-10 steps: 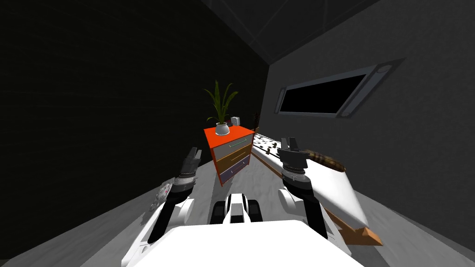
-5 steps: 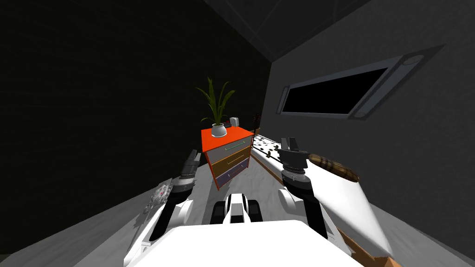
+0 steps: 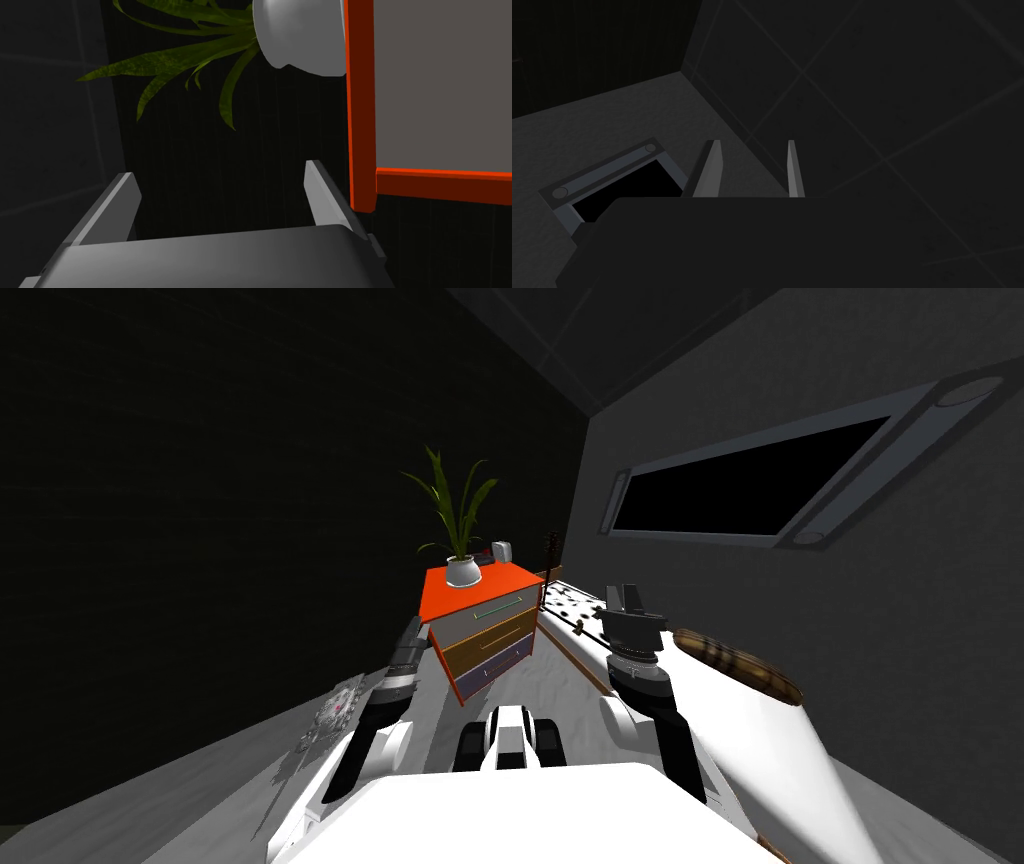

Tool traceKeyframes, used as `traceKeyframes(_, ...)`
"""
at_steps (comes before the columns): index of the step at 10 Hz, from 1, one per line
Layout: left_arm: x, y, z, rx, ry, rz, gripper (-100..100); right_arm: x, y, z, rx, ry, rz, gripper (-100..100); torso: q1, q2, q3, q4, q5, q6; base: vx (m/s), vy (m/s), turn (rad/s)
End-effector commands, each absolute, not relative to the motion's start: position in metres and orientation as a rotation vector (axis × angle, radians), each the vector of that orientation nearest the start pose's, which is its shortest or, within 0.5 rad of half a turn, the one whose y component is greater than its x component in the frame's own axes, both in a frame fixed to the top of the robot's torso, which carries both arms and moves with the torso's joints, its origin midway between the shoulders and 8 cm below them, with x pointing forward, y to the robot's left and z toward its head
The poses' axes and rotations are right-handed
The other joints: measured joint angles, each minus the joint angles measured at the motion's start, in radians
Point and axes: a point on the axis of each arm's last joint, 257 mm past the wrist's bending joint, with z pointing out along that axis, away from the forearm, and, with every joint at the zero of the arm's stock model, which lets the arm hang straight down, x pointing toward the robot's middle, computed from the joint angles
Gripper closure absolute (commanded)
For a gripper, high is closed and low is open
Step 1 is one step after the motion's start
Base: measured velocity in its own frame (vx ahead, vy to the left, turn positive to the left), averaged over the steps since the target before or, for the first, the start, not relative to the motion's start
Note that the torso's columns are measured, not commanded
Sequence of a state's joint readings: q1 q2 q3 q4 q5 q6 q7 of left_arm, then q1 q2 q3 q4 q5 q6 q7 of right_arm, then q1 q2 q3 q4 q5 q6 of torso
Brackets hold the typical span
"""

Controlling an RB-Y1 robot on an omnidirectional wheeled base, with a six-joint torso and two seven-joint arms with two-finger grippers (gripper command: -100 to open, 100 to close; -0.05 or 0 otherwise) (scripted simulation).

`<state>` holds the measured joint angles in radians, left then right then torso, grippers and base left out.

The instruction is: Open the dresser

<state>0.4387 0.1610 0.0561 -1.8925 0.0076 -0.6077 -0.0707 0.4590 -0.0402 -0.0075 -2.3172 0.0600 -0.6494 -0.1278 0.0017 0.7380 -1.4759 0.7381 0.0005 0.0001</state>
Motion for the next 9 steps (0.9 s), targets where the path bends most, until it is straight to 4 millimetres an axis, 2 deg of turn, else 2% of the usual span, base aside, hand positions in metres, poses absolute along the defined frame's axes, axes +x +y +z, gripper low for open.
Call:
traceKeyframes(1,0.387,0.33,-0.128,-0.736,0.913,-1.101,-100,0.311,-0.255,0.077,0.447,0.506,1.446,0,-0.002,-0.003,-0.002,-0.001,-0.001,0.0,0.126,-0.181,0.103)
traceKeyframes(9,0.386,0.377,-0.189,-0.902,0.931,-1.024,-100,0.311,-0.255,0.077,0.447,0.506,1.446,0,-0.003,0.0,0.0,0.0,-0.001,0.0,0.11,-0.168,0.075)
